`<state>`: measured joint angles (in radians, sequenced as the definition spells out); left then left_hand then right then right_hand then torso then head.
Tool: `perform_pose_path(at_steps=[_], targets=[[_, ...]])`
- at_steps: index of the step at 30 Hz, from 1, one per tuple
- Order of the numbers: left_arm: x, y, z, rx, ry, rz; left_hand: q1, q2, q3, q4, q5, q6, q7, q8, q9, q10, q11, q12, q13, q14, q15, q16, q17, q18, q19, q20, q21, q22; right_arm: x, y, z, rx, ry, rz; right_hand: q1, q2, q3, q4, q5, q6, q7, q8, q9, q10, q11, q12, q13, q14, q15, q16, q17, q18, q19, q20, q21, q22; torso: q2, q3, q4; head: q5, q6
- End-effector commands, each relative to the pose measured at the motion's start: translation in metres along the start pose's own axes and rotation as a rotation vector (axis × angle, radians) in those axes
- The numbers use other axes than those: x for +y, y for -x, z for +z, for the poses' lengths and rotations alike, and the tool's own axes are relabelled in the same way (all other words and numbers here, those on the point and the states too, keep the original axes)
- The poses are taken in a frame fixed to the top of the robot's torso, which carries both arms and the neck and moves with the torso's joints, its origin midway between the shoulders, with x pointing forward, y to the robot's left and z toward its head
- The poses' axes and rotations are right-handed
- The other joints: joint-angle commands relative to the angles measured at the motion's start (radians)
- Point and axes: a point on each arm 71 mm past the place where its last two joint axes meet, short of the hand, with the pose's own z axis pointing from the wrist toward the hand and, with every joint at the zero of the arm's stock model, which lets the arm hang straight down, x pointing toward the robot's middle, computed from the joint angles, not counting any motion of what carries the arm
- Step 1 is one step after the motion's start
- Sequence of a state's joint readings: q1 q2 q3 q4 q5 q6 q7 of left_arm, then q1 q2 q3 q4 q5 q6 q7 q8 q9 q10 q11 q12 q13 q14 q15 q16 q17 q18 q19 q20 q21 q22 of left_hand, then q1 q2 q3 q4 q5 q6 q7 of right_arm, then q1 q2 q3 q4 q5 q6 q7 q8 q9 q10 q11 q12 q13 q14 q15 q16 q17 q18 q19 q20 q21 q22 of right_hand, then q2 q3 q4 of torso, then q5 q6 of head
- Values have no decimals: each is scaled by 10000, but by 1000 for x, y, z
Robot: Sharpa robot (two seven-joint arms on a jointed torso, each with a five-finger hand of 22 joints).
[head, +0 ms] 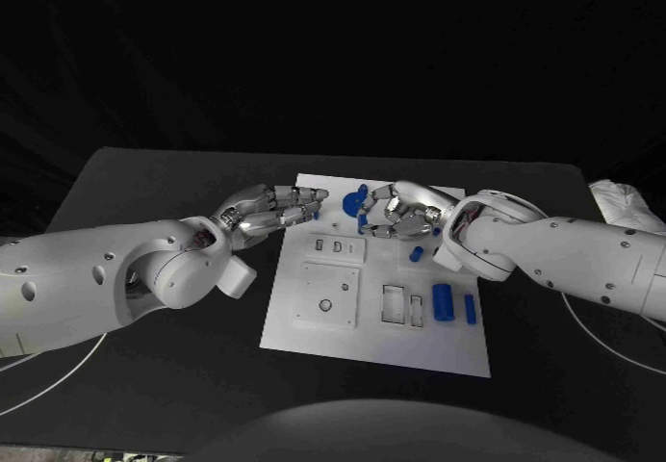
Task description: Assemble the parts on the task board
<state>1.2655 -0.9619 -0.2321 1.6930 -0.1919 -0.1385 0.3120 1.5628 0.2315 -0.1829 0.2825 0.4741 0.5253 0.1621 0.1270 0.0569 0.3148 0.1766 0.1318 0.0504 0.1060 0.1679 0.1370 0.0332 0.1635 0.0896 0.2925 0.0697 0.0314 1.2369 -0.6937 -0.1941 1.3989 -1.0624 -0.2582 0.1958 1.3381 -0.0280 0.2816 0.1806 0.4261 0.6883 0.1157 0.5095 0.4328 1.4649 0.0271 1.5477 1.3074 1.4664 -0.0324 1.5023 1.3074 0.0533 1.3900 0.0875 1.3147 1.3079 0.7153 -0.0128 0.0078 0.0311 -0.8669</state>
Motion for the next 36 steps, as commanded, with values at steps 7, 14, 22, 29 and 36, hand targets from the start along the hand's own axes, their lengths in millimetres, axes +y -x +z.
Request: perform_pose_path(at_steps=[7,14,22,29,36], targets=[[-1,-5,2,258,-57,-69,84,-18,48,-13,52,90,222,72,13,60,-18,43,14,69,23,58,9,-117,74,22,44,17,9,-19,13,1379,-180,-576,-50,-28,19,-135,49,102,52,-131,-42,764,87,14,2401,479,119,18,1820,93,4,14,-36,1798,-16,10,21,11,-46],[-1,-6,3,300,-46,-73,84,-18,48,-13,52,90,222,72,13,60,-18,43,14,69,23,58,9,-117,74,22,44,17,8,-24,18,1602,-342,-602,-47,-35,48,-201,47,135,71,-207,-77,695,109,-35,2349,433,142,-29,1764,117,-70,33,-137,1765,-12,8,-17,53,-58],[-1,-7,4,349,-35,-79,84,-18,48,-13,52,90,222,72,13,60,-18,43,14,69,23,58,9,-117,74,22,44,17,7,-27,20,1668,-411,-612,-58,-40,71,-258,22,153,92,-290,-112,633,128,-80,2303,389,163,-71,1714,138,-140,53,-228,1736,-5,6,-15,17,-58],[-1,-8,5,398,-19,-88,87,-19,55,-10,52,93,230,75,13,60,-11,57,13,76,29,69,10,-124,78,22,45,17,4,-29,20,1636,-414,-599,-110,-33,82,-305,-112,164,106,-398,-153,586,135,-112,2271,351,179,-102,1679,152,-190,76,-286,1718,-5,5,-6,5,-58],[-1,-8,5,421,6,-94,87,-19,55,-10,52,93,230,75,13,60,-11,57,13,76,29,69,10,-124,78,22,45,17,2,-30,20,1606,-372,-579,-109,-83,82,-401,-208,137,109,-501,-188,547,129,-139,2243,320,181,-126,1651,164,-233,88,-335,1704,-7,8,-6,28,-58]])
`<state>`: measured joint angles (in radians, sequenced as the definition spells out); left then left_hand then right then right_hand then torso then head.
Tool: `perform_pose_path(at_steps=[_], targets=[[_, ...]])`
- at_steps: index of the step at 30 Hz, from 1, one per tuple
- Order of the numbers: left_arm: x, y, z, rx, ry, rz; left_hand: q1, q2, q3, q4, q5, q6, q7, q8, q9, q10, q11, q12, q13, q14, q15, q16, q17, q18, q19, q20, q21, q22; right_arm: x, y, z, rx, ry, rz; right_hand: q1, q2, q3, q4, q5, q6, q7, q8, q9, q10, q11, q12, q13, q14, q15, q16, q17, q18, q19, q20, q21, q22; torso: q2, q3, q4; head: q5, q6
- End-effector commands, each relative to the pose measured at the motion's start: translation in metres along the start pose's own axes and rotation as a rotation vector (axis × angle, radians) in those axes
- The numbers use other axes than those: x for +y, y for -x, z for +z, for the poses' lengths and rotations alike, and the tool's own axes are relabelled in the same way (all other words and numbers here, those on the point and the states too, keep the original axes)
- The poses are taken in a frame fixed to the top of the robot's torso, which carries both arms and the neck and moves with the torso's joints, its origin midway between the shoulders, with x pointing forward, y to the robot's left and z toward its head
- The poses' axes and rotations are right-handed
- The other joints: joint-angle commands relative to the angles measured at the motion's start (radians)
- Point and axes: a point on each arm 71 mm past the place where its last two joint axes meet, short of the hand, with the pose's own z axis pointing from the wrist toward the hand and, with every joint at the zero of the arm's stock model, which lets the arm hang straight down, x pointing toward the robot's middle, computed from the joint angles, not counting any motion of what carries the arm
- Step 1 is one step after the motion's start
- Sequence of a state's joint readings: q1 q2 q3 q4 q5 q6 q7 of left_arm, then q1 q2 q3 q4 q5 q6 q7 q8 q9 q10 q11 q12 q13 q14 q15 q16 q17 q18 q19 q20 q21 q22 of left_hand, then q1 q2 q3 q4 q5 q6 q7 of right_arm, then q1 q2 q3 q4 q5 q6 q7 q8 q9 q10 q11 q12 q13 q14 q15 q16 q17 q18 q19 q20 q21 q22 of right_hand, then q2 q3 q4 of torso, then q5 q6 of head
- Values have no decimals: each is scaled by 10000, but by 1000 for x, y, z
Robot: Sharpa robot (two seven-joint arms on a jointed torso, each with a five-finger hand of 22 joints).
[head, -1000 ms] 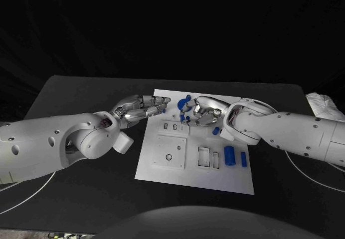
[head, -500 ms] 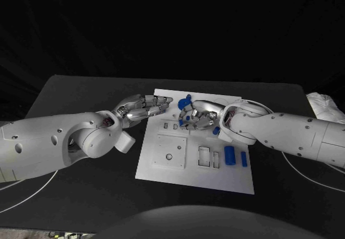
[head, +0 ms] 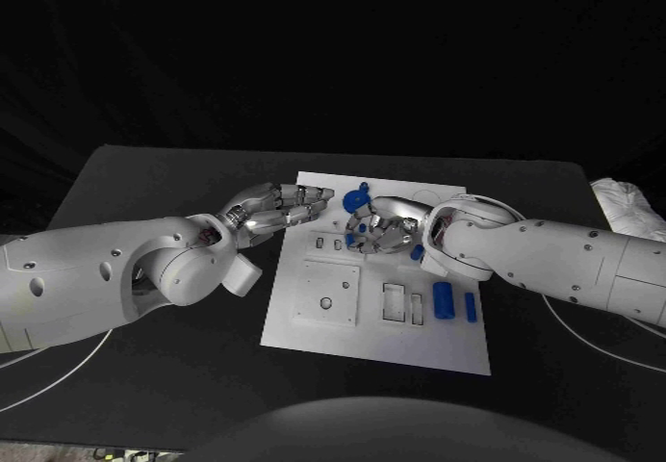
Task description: Assemble the parts on the task board
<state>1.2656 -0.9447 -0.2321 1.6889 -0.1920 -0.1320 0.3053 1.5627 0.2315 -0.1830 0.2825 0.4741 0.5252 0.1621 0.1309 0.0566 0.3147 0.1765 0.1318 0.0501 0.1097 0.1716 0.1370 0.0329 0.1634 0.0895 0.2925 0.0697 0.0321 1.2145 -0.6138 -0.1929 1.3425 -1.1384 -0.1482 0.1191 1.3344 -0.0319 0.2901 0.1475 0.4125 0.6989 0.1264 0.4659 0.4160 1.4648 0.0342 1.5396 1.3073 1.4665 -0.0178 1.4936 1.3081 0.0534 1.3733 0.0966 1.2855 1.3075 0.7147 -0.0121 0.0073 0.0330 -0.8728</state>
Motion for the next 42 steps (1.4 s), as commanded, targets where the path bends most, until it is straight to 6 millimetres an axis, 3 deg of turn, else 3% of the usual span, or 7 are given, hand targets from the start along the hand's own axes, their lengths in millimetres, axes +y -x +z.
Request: perform_pose_path(at_steps=[1,9,18,25,30,34,42], targets=[[-1,-3,1,230,-34,-71,87,-19,56,-10,52,93,230,35,15,60,-10,57,16,40,-7,69,13,-124,78,22,45,10,-1,-3,0,178,73,-90,-73,-48,-3,-77,-79,23,3,-77,-24,549,57,-57,2245,316,35,-42,1640,165,-70,-2,-46,1707,-2,0,-1,7,2],[0,-3,1,256,7,-77,87,-19,56,-10,52,93,230,35,15,60,-10,57,16,40,-7,69,13,-124,78,22,45,10,0,-4,0,199,134,-77,-135,-99,-41,-221,-487,-178,9,-329,-94,512,56,-83,2219,280,31,-64,1613,176,-112,11,-90,1696,0,0,0,8,2],[0,-3,1,253,90,-75,85,-19,60,-3,50,99,238,38,15,60,-3,70,15,40,-1,74,12,-132,85,22,48,11,1,-5,0,232,250,-80,-190,-185,-286,-506,-1730,-570,-44,-537,-47,487,17,-100,2198,236,9,-98,1564,190,-152,2,-152,1680,-2,5,2,12,2],[1,-2,1,256,174,-73,82,-14,64,3,50,100,246,39,15,59,2,76,14,43,2,80,13,-137,87,22,49,11,2,-5,1,174,340,-129,-139,-207,-348,-612,-1935,-642,-62,-548,-11,450,1,-126,2170,198,5,-136,1518,204,-195,-5,-219,1660,-4,-2,-5,6,2],[1,-2,1,258,185,-73,82,-14,64,3,50,100,246,39,15,59,2,76,14,43,2,80,13,-137,87,22,49,11,2,-4,1,82,350,-239,-210,-194,-553,-667,-2640,-1149,-62,-706,23,384,10,-173,2122,141,7,-193,1451,221,-257,-3,-322,1633,3,2,2,5,2],[1,-2,1,249,180,-71,78,-8,67,10,51,99,255,40,14,54,8,82,13,45,6,87,14,-143,92,22,52,11,2,-2,0,-148,449,-331,-378,-198,-910,-644,-3431,-1988,-50,-932,65,214,23,-289,2002,8,40,-321,1304,273,-428,16,-588,1562,4,-1,-1,17,2],[1,-1,0,164,140,-54,77,-10,69,11,50,99,258,40,14,53,11,86,12,51,9,95,15,-146,101,23,58,14,3,7,-6,-1117,1058,-331,-1161,-597,-1855,3,-3636,-3046,-52,-1172,104,-668,81,-873,1427,-651,112,-911,669,479,-1254,81,-1691,1257,-2,0,-1,54,2]])
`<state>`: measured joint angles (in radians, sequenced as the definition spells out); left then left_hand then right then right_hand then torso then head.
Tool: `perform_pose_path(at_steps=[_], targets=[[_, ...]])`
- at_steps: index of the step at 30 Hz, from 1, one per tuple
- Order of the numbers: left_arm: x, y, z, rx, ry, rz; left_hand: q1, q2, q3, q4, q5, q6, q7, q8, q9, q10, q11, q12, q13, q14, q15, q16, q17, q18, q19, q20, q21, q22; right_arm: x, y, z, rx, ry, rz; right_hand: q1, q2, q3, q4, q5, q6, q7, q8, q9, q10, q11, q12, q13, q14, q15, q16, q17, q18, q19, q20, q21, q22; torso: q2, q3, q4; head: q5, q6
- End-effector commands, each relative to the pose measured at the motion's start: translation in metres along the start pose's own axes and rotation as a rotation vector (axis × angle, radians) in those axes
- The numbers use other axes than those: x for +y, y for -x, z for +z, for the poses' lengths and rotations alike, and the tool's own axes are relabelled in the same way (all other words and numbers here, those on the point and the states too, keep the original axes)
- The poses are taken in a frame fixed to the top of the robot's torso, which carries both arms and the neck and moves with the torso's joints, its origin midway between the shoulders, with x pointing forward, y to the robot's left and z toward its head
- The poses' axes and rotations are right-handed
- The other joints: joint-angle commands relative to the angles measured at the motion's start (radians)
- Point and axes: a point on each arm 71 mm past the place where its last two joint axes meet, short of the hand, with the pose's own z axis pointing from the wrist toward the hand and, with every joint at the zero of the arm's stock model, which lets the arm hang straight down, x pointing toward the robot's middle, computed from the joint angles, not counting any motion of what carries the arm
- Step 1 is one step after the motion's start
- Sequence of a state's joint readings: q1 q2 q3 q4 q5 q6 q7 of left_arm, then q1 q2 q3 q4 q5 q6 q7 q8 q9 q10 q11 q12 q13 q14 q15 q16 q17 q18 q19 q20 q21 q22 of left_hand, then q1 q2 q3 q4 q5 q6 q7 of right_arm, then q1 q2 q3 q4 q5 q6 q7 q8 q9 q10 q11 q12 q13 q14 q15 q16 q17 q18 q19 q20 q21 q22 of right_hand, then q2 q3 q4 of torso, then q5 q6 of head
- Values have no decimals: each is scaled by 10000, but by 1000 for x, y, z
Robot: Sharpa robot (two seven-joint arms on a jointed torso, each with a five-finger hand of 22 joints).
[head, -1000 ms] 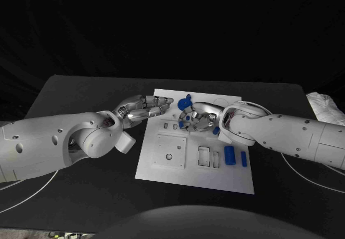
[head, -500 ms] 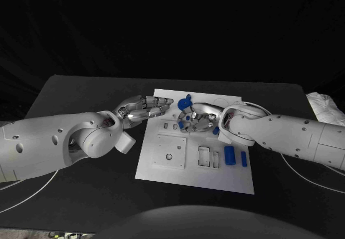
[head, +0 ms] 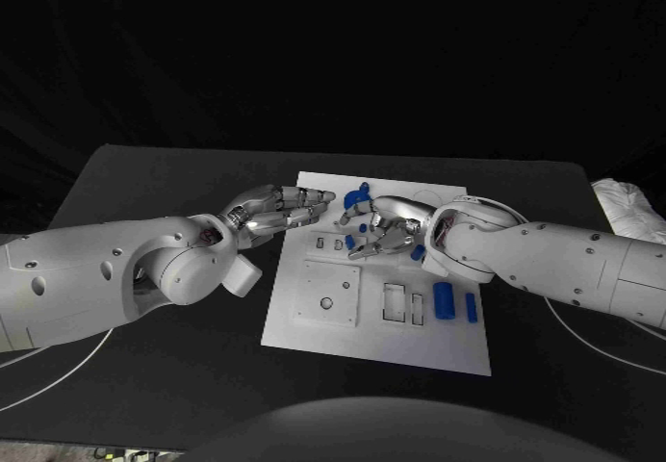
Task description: Assemble the parts on the task board
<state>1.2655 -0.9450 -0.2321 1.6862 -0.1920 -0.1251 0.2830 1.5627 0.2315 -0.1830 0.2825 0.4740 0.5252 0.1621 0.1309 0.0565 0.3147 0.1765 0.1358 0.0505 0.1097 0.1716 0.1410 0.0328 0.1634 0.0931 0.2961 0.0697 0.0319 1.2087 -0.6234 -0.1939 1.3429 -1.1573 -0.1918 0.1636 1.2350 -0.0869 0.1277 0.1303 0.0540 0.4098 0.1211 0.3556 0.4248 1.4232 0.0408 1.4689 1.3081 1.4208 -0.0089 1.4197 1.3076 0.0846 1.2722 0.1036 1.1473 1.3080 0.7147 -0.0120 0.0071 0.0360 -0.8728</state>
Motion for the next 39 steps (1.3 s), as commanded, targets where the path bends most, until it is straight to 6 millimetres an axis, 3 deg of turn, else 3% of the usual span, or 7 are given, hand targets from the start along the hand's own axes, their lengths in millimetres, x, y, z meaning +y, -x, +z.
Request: perform_pose_path(at_steps=[1,8,20,30,33,34,39], targets=[[-1,-1,0,106,-95,-36,77,-10,69,12,50,100,258,40,16,54,12,47,8,51,9,56,17,-146,66,-13,59,17,5,7,-3,-865,773,-85,-205,-66,-348,276,-55,-240,6,-80,18,-444,30,-292,1302,-341,41,-299,543,209,-423,25,-543,1187,2,1,-1,36,2],[-1,3,-3,-90,-185,5,77,-16,68,11,49,109,261,43,16,54,13,52,8,57,11,64,18,-149,77,-13,66,20,15,27,-15,-2015,1629,334,-128,-505,-1730,1609,-47,-427,85,63,95,-1207,131,-754,887,-1058,162,-876,-33,403,-1322,144,-1738,886,9,5,-5,61,2],[-5,9,-6,-848,-544,524,319,-302,127,-108,-2,178,343,82,21,77,93,290,13,551,124,655,125,-101,982,-27,648,254,26,83,-52,-3260,2183,336,-735,-727,-2664,1684,-42,368,177,472,150,-941,204,-552,1044,-884,224,-676,135,328,-1035,217,-1434,1039,-50,-2,-16,51,12],[-26,13,-8,-1216,88,3107,-125,-493,-152,-87,-1156,1510,190,593,166,3369,428,3121,825,5344,110,4905,1330,114,6214,-123,4081,1717,12,106,-86,-3711,1322,1072,-1669,1201,-2345,1609,-9,1027,164,627,51,-274,177,-105,1431,-344,191,-176,602,174,-351,200,-584,1291,-761,174,-247,177,2],[-32,17,-4,-635,1416,4136,-2005,-344,-1102,-205,-2886,1862,3,1128,320,5391,-345,5899,2371,7509,-727,8153,3075,-115,8666,-1186,6671,3115,7,105,-87,-3521,1013,1645,-1885,1876,-2433,1622,344,1348,159,687,-12,296,138,269,1784,253,135,363,1167,-10,382,162,394,1541,-1061,217,-368,271,2],[-34,20,-1,-335,2327,4687,-2229,-344,-1543,-685,-3543,1374,-165,1920,505,4575,-1036,9267,4985,6914,-1189,11156,5323,-48,9482,-1749,9906,5964,4,103,-88,-3380,843,1921,-1800,2045,-2481,1607,544,1513,156,711,-46,544,129,428,1943,484,118,572,1398,-82,678,123,804,1642,-1226,241,-447,361,2],[-34,28,8,303,5211,6679,-3002,-19,-1955,-43,-3227,2111,-168,3438,967,9612,-1031,13160,11837,11962,-1405,13682,12013,-1080,12349,-1741,13773,12405,1,92,-87,-2757,405,2497,-1646,2419,-2700,1610,993,1867,135,706,-169,1192,92,843,2407,1054,69,1112,2058,-295,1377,71,1879,1916,-1475,361,-682,656,2]])
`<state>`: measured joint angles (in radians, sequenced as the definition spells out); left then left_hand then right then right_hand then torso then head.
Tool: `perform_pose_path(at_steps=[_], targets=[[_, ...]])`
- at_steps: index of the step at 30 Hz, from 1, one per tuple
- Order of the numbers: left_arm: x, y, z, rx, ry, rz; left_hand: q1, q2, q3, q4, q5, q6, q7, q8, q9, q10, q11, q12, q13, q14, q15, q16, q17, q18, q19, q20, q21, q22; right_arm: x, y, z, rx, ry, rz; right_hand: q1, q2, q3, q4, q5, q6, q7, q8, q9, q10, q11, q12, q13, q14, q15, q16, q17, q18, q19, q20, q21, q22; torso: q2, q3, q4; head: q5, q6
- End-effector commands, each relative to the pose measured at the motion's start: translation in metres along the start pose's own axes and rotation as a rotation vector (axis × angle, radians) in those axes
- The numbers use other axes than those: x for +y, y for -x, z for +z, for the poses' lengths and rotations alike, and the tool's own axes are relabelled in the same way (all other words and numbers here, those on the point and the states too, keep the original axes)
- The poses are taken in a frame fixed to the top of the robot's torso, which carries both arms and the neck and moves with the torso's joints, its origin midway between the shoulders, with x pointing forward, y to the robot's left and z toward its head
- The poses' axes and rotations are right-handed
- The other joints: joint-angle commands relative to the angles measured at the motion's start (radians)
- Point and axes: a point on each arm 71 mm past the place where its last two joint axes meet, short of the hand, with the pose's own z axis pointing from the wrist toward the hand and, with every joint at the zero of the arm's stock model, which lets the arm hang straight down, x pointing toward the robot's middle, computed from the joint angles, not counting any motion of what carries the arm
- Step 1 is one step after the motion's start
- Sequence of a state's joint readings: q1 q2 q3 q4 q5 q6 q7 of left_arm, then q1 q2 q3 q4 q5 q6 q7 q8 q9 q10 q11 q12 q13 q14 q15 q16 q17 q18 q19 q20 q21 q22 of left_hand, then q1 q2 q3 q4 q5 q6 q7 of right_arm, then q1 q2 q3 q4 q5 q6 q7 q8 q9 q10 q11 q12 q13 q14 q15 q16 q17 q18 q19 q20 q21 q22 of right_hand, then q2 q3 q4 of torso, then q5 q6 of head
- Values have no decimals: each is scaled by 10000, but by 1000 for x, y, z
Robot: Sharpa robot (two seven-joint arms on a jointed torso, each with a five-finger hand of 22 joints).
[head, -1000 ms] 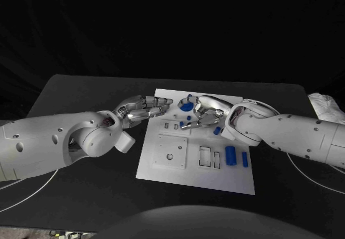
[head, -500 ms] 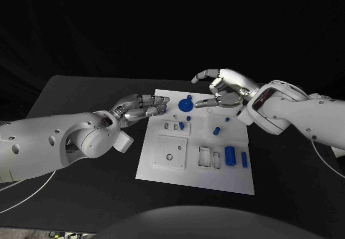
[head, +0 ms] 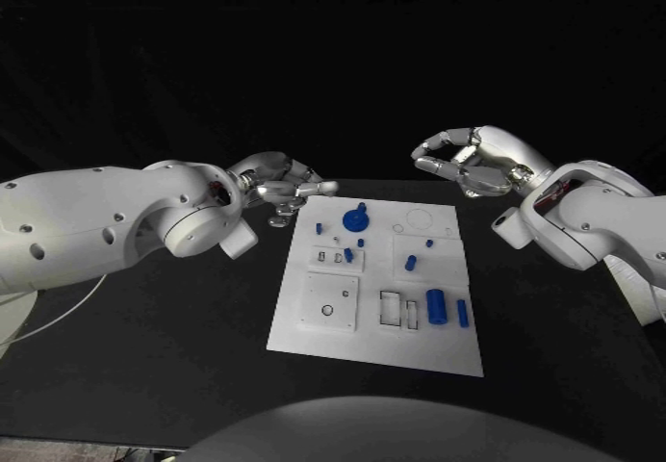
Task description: Assemble the parts on the task board
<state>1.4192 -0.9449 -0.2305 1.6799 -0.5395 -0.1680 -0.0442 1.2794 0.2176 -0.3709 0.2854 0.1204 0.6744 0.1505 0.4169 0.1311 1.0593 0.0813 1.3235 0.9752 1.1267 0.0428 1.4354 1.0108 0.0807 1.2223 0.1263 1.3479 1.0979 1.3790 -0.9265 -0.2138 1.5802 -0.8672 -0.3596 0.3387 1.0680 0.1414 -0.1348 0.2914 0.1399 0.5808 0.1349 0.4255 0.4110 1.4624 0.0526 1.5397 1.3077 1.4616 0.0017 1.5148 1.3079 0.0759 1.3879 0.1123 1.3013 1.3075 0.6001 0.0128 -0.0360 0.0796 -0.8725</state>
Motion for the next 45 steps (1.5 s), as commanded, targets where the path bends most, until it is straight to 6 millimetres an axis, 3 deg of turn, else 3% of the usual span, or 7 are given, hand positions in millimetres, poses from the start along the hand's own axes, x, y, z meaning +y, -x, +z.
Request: perform_pose_path(at_steps=[1,5,13,21,29,35,45], targets=[[19,-4,4,1490,3706,2852,-256,190,-112,-40,509,979,-95,840,346,3157,-106,1739,3706,2567,-153,963,3169,-359,1583,-65,1341,2448,-5,-10,-2,767,-830,1012,44,185,-121,5,187,226,-5,5,-53,859,-28,173,2456,692,-42,205,2110,-226,278,-21,439,1944,-349,134,-304,304,-1],[19,-5,15,1866,5036,3734,-587,468,-255,46,794,1780,-458,1644,901,5112,-433,2472,5952,4436,-470,1353,5594,-626,2819,-173,2006,3982,-8,-17,-5,1258,-1207,1247,93,308,-177,0,349,330,-2,-10,-96,914,-29,207,2498,731,-42,245,2160,-239,316,-30,529,1960,-350,143,-415,438,-1],[9,-17,48,2728,6503,4794,-1022,734,-134,50,903,1824,-672,2091,1736,5115,-667,2473,5956,4441,-730,1354,5600,-807,3485,-438,2229,4729,-17,-28,-10,2155,-2166,1730,112,428,-255,3,524,349,1,-74,-160,734,-18,99,2358,594,-27,135,1995,-182,119,-22,307,1881,-302,143,-548,478,-1],[2,-25,69,2308,6715,4796,-1412,682,530,29,1543,1583,-604,1633,2054,5115,-617,2473,5956,4441,-727,1354,5600,-807,3485,-439,2229,4729,-18,-33,-10,2449,-2487,1903,200,454,-324,-13,666,324,5,-146,-219,696,-10,78,2333,558,-14,115,1963,-169,53,-10,269,1863,-201,183,-671,650,-1],[9,-40,83,2230,6858,4970,-666,482,978,-226,2430,1503,-572,1147,2292,5115,-589,2473,5956,4441,-709,1354,5600,-801,3463,-419,2222,4705,-19,-33,-11,2469,-2572,1911,252,435,-374,-18,732,294,15,-194,-255,679,-3,69,2321,555,-8,117,1964,-164,25,-4,257,1856,-188,253,-653,702,-1],[13,-49,91,2070,6926,5524,-291,254,1296,-365,2211,1825,-647,985,2505,5115,-652,2473,5956,4441,-758,1354,5600,-807,3485,-450,2229,4729,-18,-34,-11,2539,-2568,1922,281,442,-398,-16,800,283,25,-219,-276,684,5,73,2326,559,-4,122,1971,-163,14,1,259,1854,-199,242,-679,737,-1],[19,-52,96,2041,7063,6074,-320,-65,1737,-187,2166,1760,-805,1484,3858,5115,-807,2473,5956,4441,-905,1354,5600,-792,3436,-606,2209,4673,-20,-33,-11,2545,-2670,1892,284,451,-420,-8,849,278,33,-235,-289,650,11,53,2300,536,1,105,1944,-153,-21,4,224,1841,-248,230,-755,738,-1]])
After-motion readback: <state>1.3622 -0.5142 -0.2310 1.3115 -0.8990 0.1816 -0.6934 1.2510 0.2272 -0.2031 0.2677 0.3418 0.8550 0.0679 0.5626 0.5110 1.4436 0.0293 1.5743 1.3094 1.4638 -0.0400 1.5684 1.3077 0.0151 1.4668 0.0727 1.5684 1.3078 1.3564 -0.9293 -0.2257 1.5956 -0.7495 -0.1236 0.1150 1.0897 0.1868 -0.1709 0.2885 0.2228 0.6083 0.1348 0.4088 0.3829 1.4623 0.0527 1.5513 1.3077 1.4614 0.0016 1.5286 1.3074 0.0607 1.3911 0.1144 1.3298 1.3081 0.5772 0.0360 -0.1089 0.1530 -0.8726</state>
